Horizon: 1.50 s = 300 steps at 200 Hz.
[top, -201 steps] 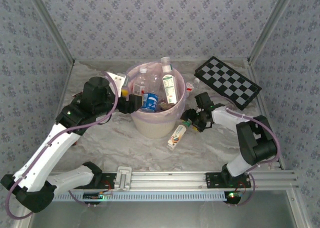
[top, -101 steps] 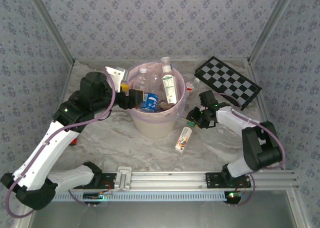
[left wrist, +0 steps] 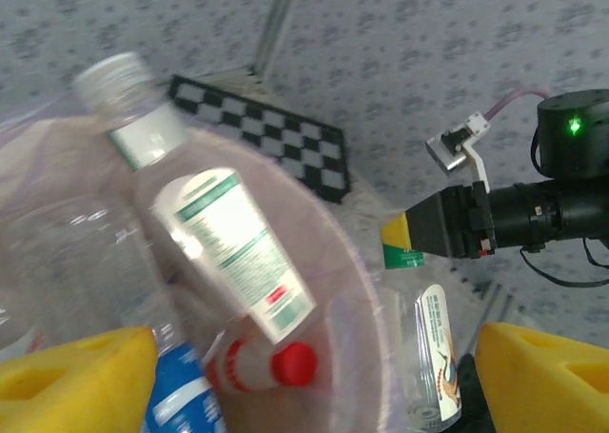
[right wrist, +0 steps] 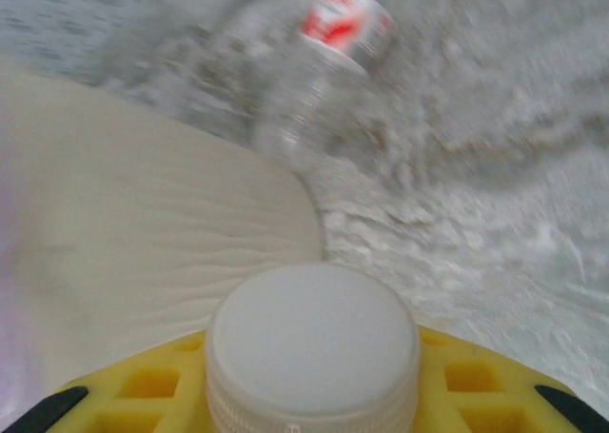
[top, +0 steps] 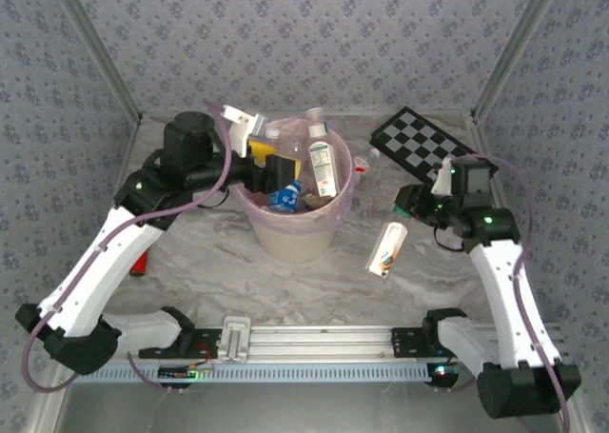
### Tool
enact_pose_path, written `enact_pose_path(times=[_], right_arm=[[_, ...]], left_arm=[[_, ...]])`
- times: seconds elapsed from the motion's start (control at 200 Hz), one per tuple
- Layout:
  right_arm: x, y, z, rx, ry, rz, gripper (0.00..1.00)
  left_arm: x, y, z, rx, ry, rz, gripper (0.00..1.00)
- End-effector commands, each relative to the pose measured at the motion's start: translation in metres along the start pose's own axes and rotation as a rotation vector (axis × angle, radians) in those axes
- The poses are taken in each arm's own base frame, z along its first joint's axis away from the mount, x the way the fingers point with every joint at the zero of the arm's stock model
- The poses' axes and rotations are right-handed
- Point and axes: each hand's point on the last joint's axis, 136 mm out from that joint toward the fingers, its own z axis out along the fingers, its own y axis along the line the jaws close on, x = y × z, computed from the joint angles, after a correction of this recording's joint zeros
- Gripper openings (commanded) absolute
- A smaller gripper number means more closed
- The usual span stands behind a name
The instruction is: Put the plastic bottles in the bin
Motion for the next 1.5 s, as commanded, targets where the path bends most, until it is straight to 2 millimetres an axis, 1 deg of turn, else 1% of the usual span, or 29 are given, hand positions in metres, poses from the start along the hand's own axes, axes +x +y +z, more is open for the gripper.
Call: enact_pose_path(times=[0.0,0.065,0.16,0.245,0.39,0.455,0.47,0.54,0.69,0.715,0.74,0.805,0.86,0.94,0.98,1.029,1.074,1.109,1.129,1.174,1.199,1.224,1.289,1.349,1.494], right_arm=[[-0.014,0.049,-0.039,-0.161,-0.047,-0.162,0.26],[-0.03,0.083,-0.057,-0.276,-0.098,-0.211,0.26],[-0.044,0.121,-0.071,-0.393,-0.126,-0.276,0.25],[-0.053,0.147,-0.074,-0.439,-0.143,-0.336,0.25],[-0.054,0.191,-0.07,-0.542,-0.121,-0.422,0.25],[-0.051,0.204,-0.066,-0.569,-0.096,-0.433,0.25],[-0.054,0.21,-0.068,-0.585,-0.112,-0.444,0.25],[-0.056,0.222,-0.065,-0.607,-0.108,-0.45,0.24],[-0.058,0.236,-0.061,-0.638,-0.105,-0.455,0.24],[-0.058,0.237,-0.06,-0.64,-0.104,-0.457,0.24],[-0.059,0.238,-0.06,-0.641,-0.107,-0.458,0.24],[-0.06,0.238,-0.06,-0.633,-0.111,-0.46,0.24],[-0.061,0.238,-0.06,-0.631,-0.117,-0.465,0.24],[-0.062,0.238,-0.059,-0.628,-0.123,-0.469,0.24],[-0.063,0.238,-0.058,-0.625,-0.124,-0.468,0.24],[-0.065,0.238,-0.057,-0.621,-0.124,-0.468,0.26],[-0.066,0.238,-0.056,-0.618,-0.12,-0.469,0.32],[-0.067,0.237,-0.056,-0.608,-0.12,-0.469,0.4],[-0.069,0.236,-0.056,-0.597,-0.123,-0.468,0.46],[-0.074,0.232,-0.057,-0.565,-0.138,-0.468,0.64],[-0.075,0.226,-0.056,-0.534,-0.134,-0.46,0.73],[-0.078,0.221,-0.057,-0.506,-0.141,-0.455,0.8],[-0.086,0.204,-0.057,-0.428,-0.165,-0.435,0.93],[-0.09,0.187,-0.056,-0.367,-0.178,-0.408,0.98],[-0.09,0.153,-0.052,-0.288,-0.178,-0.341,0.99]], left_arm=[[-0.018,-0.038,0.0,0.146,-0.019,0.045,0.91],[-0.019,-0.046,0.006,0.171,-0.006,0.058,0.93],[-0.018,-0.055,0.016,0.198,0.016,0.067,0.97],[-0.013,-0.064,0.026,0.225,0.043,0.076,0.99],[-0.005,-0.074,0.039,0.251,0.082,0.086,0.99],[-0.004,-0.075,0.046,0.254,0.089,0.084,0.99],[-0.003,-0.076,0.047,0.255,0.093,0.084,0.99],[-0.001,-0.078,0.053,0.258,0.108,0.09,0.99],[0.003,-0.075,0.066,0.229,0.131,0.103,0.99],[0.003,-0.074,0.067,0.227,0.132,0.104,0.98],[0.003,-0.074,0.069,0.228,0.135,0.105,0.95],[0.003,-0.074,0.07,0.229,0.133,0.107,0.84],[0.002,-0.074,0.071,0.229,0.133,0.108,0.73],[0.001,-0.072,0.071,0.219,0.128,0.112,0.61],[-0.001,-0.072,0.07,0.215,0.126,0.116,0.56],[-0.003,-0.072,0.069,0.205,0.12,0.122,0.54],[-0.006,-0.071,0.067,0.196,0.108,0.13,0.53],[-0.009,-0.07,0.065,0.183,0.097,0.136,0.52],[-0.011,-0.069,0.063,0.175,0.09,0.14,0.52],[-0.016,-0.066,0.059,0.151,0.072,0.149,0.52],[-0.019,-0.063,0.057,0.133,0.062,0.153,0.52],[-0.022,-0.06,0.054,0.113,0.05,0.155,0.51],[-0.032,-0.046,0.045,0.052,0.015,0.143,0.5],[-0.041,-0.031,0.035,-0.008,-0.02,0.129,0.49],[-0.057,0.014,0.012,-0.146,-0.081,0.067,0.47]])
